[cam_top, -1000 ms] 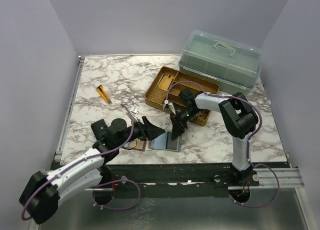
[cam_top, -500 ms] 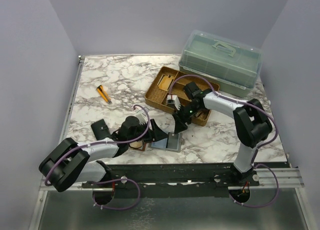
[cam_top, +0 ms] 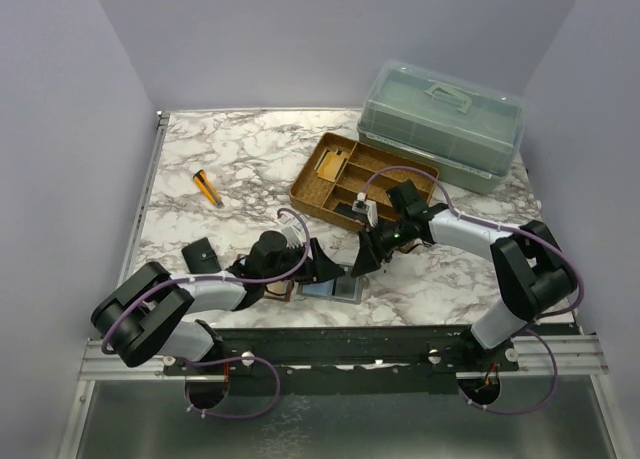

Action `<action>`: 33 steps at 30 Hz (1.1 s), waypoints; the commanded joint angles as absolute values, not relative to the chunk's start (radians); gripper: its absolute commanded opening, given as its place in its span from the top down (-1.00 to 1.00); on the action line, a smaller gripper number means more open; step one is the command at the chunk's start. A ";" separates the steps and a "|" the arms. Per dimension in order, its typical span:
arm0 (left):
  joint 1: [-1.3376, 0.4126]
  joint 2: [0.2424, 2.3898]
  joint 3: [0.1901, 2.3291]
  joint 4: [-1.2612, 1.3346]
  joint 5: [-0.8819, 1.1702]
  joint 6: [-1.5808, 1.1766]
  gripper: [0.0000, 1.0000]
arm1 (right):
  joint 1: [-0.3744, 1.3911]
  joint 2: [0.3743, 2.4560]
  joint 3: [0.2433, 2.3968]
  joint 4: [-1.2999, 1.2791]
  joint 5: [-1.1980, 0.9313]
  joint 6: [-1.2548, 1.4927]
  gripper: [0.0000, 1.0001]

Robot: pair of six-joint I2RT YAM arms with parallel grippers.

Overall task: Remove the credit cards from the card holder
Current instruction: Remove the credit card from the card holder.

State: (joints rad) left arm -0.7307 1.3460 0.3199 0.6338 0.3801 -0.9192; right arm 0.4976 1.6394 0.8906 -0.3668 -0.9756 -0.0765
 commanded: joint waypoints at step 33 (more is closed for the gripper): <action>-0.904 1.463 0.344 0.541 0.043 -0.847 -0.26 | 0.512 1.669 0.745 -0.112 -0.676 0.446 0.07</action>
